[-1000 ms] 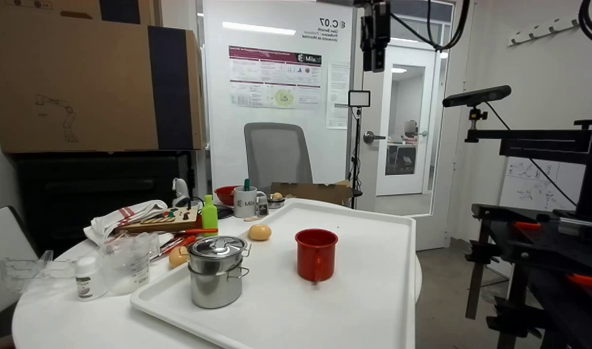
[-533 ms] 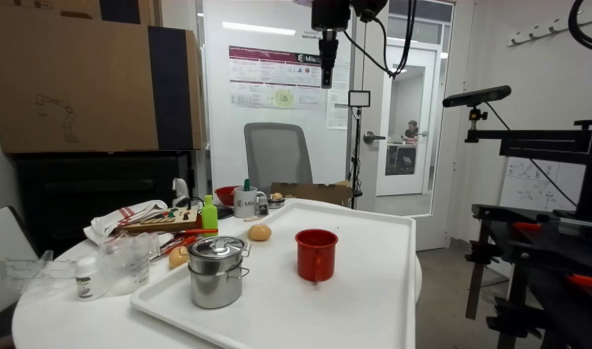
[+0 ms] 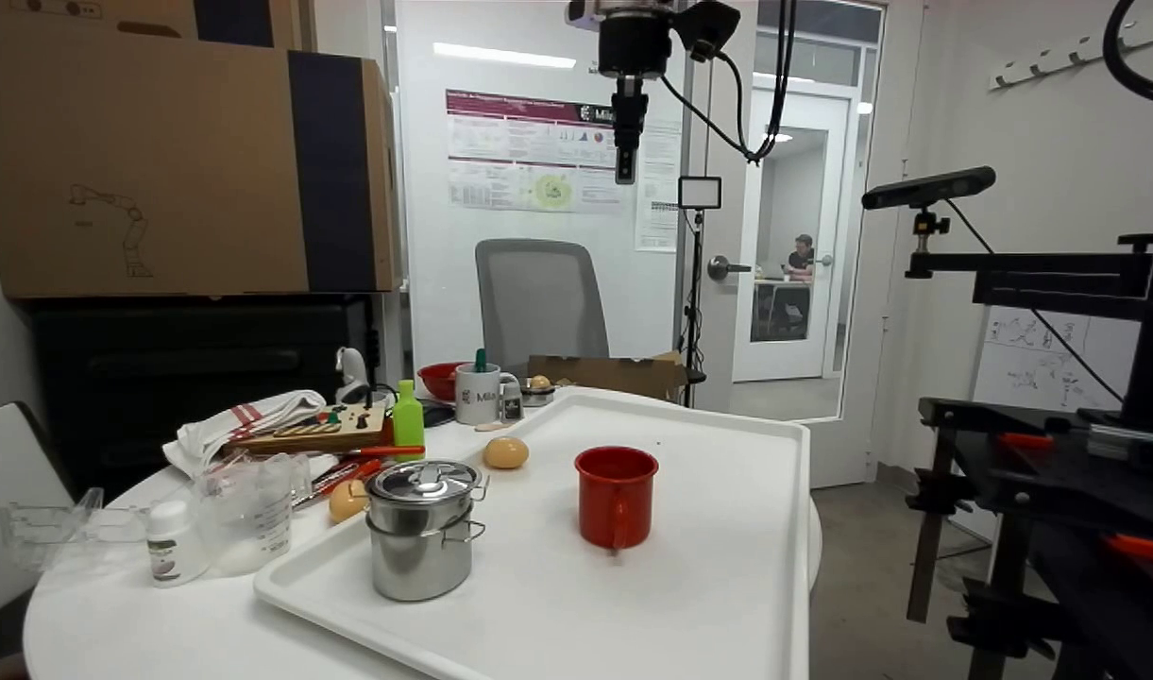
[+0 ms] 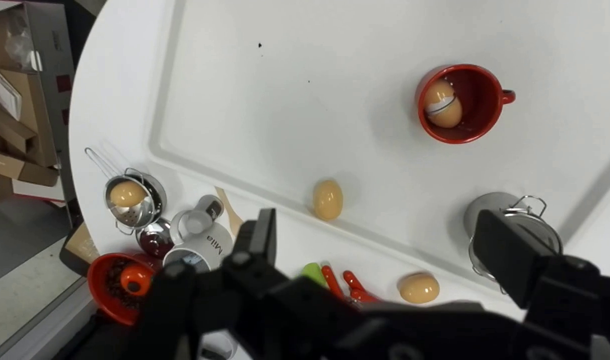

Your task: Pick the egg and put it in the cup

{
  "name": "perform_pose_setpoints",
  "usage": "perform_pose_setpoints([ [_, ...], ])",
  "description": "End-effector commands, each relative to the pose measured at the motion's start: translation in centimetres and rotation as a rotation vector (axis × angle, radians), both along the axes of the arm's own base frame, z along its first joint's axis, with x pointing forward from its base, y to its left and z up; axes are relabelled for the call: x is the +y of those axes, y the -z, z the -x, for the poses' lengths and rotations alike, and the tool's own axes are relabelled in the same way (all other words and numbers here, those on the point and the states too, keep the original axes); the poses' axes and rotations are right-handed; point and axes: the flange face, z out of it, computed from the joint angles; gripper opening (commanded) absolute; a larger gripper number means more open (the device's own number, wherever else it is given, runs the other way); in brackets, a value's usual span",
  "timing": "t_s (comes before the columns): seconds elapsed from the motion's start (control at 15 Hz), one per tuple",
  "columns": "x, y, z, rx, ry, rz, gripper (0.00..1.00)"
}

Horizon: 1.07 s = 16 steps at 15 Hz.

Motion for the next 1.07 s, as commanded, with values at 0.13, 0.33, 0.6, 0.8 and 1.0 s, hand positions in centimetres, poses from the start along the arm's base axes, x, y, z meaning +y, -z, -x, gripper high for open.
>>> perform_pose_setpoints([
  [0.13, -0.3, 1.9, -2.1, -0.101, 0.048, -0.013, 1.00],
  [0.33, -0.5, 4.5, -3.5, -0.097, 0.070, -0.018, 1.00],
  [0.6, -0.4, 8.4, -5.9, -0.112, 0.050, -0.023, 1.00],
  [0.8, -0.7, 11.4, -8.8, -0.098, 0.042, -0.006, 1.00],
  [1.0, -1.9, 13.9, -12.2, -0.053, 0.067, 0.013, 1.00],
])
